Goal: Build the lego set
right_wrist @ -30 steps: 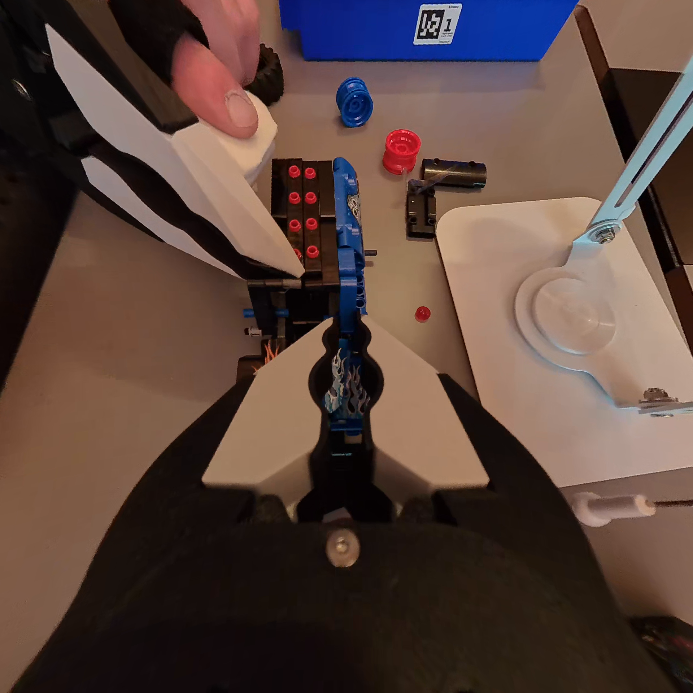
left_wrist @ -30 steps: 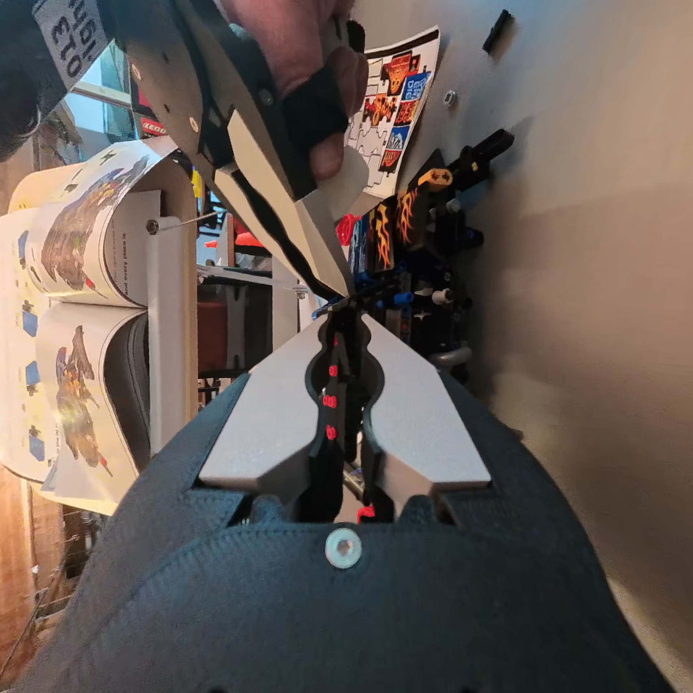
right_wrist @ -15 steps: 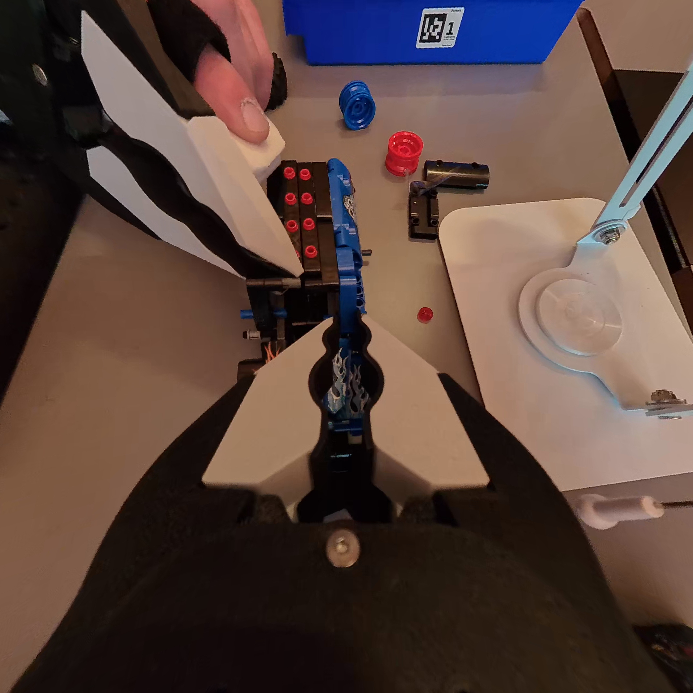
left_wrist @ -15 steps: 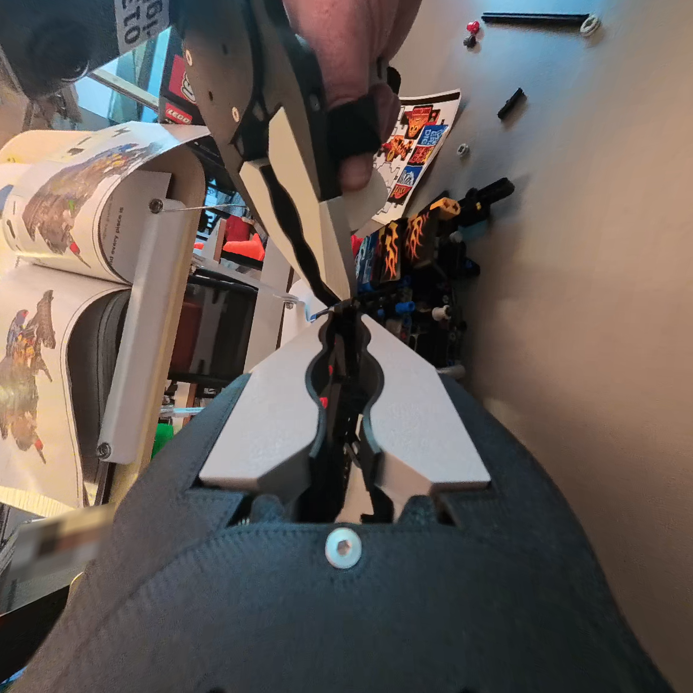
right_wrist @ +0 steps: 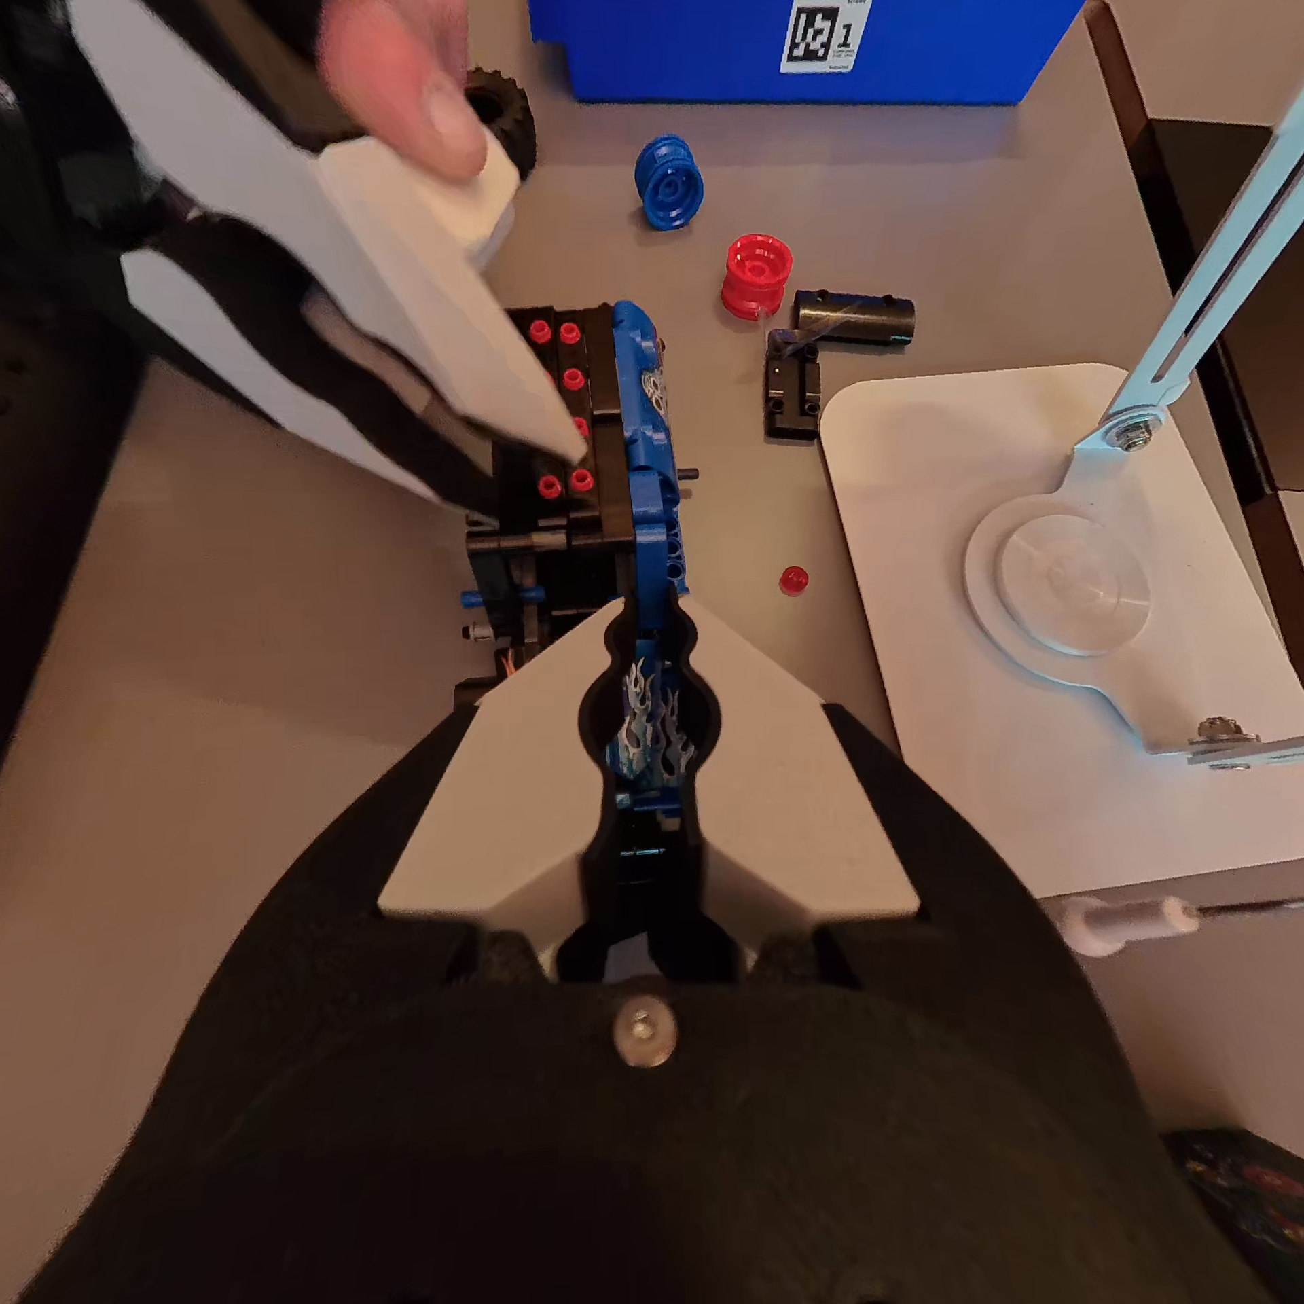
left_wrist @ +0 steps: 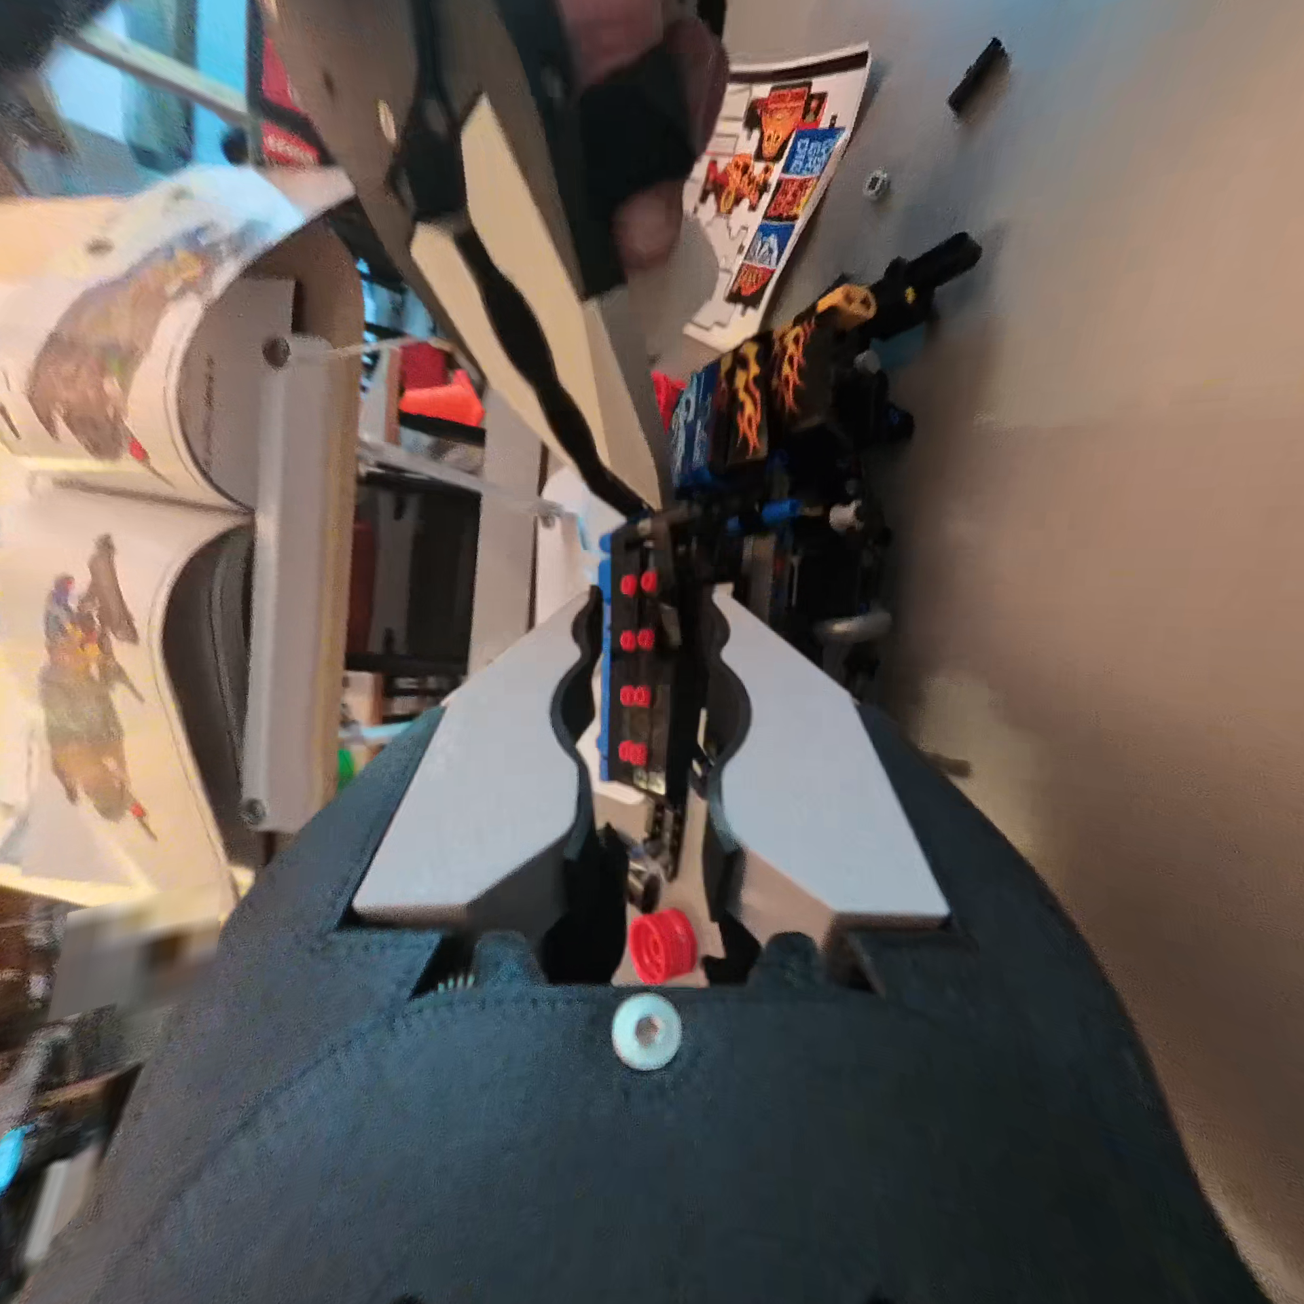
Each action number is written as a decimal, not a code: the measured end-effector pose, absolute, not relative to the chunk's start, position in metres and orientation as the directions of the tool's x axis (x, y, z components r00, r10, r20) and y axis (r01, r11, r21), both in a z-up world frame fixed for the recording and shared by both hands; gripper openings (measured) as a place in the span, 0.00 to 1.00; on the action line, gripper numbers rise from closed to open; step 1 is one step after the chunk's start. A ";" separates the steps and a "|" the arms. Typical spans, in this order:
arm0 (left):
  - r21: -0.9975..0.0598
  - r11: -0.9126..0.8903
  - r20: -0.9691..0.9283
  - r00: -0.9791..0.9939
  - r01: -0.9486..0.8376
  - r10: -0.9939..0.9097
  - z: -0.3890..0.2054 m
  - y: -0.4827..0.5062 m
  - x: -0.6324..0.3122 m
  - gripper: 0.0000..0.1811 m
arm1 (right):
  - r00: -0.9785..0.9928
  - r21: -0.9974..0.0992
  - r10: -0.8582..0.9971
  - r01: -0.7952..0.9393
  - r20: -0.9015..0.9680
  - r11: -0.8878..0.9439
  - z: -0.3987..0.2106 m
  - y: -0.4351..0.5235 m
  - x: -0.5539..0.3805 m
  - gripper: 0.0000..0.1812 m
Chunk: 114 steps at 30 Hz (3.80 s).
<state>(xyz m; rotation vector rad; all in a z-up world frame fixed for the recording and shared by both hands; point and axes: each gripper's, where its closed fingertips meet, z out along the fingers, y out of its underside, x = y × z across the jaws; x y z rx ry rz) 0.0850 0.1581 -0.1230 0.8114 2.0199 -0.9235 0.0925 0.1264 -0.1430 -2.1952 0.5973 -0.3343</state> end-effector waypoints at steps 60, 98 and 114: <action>-0.560 0.570 -0.749 -0.661 0.601 -0.039 -0.124 0.137 0.109 0.09 | 0.804 -0.815 -0.491 -0.509 -0.336 -0.277 -0.118 0.140 0.067 0.03; -0.516 0.520 -0.817 -0.574 0.680 -0.060 -0.126 0.136 0.114 0.06 | 0.793 -0.842 -0.568 -0.448 -0.220 -0.300 -0.128 0.157 0.077 0.03; -0.579 0.540 -0.680 -0.727 0.612 0.095 -0.133 0.179 0.100 0.22 | 0.811 -0.830 -0.577 -0.387 -0.099 -0.402 -0.147 0.146 0.087 0.17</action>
